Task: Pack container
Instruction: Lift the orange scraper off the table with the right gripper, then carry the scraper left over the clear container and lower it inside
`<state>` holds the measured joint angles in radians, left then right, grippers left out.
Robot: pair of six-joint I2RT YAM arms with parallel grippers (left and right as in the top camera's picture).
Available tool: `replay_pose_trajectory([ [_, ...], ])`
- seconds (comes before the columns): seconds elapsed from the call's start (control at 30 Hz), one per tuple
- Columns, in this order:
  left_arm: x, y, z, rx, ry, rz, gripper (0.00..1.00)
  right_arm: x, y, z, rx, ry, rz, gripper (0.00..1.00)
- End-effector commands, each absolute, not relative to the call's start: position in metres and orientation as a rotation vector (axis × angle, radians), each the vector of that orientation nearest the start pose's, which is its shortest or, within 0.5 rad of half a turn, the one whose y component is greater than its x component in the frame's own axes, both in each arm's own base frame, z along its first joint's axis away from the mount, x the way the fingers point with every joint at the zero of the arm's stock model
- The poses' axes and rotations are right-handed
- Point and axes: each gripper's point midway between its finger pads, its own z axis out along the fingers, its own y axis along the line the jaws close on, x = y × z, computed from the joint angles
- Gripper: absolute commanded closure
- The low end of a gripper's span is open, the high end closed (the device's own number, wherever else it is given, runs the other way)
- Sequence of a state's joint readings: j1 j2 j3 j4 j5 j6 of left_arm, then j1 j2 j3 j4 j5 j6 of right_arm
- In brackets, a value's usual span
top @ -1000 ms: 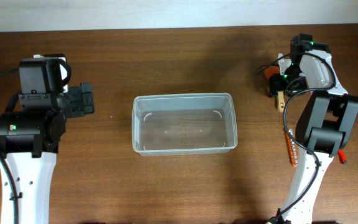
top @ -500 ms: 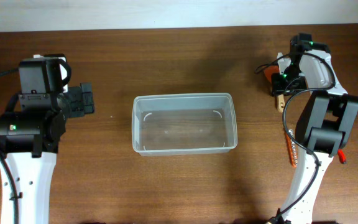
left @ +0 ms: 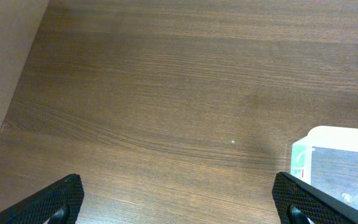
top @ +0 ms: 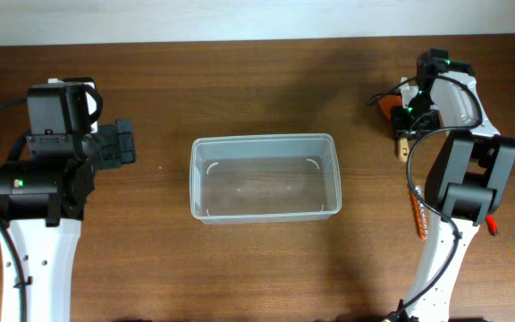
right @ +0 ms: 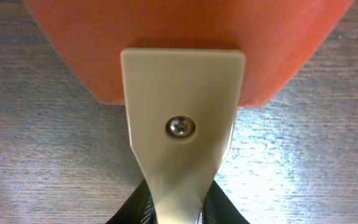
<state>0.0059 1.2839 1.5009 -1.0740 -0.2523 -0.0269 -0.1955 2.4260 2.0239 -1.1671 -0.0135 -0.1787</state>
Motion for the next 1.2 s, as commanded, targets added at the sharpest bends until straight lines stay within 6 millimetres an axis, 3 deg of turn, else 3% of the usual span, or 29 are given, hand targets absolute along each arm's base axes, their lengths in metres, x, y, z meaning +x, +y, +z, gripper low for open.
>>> replay_pose_trajectory([
  [0.0, 0.329, 0.047, 0.306, -0.173, 2.381, 0.305, 0.01, 0.452, -0.085, -0.011, 0.076, 3.177, 0.028, 0.8],
  [0.2, 0.329, 0.047, 0.306, -0.173, 2.381, 0.305, 0.01, 0.45, -0.084, -0.01, 0.121, 3.186, 0.031, 0.91],
  [0.37, 0.329, 0.047, 0.306, -0.173, 2.381, 0.305, 0.01, 0.45, -0.084, 0.004, 0.122, 3.193, 0.032, 0.93],
  [0.53, 0.329, 0.047, 0.306, -0.173, 2.381, 0.305, 0.01, 0.465, -0.087, 0.044, 0.116, 3.129, 0.017, 0.93],
  [0.57, 0.329, 0.047, 0.306, -0.173, 2.381, 0.305, 0.01, 0.472, -0.086, 0.064, 0.108, 3.095, 0.008, 0.93],
  [0.67, 0.329, 0.047, 0.306, -0.173, 2.381, 0.305, 0.01, 0.479, -0.078, 0.098, 0.076, 3.044, -0.004, 0.93],
  [0.8, 0.329, 0.047, 0.306, -0.173, 2.381, 0.305, 0.01, 0.486, -0.049, 0.146, -0.038, 2.966, -0.013, 0.93],
  [0.93, 0.329, 0.047, 0.306, -0.173, 2.381, 0.305, 0.01, 0.48, -0.001, 0.183, -0.324, 2.912, -0.014, 0.93],
  [1.17, 0.329, 0.047, 0.306, -0.173, 2.381, 0.305, 0.01, 0.459, 0.103, 0.215, -0.77, 2.775, -0.014, 0.93],
])
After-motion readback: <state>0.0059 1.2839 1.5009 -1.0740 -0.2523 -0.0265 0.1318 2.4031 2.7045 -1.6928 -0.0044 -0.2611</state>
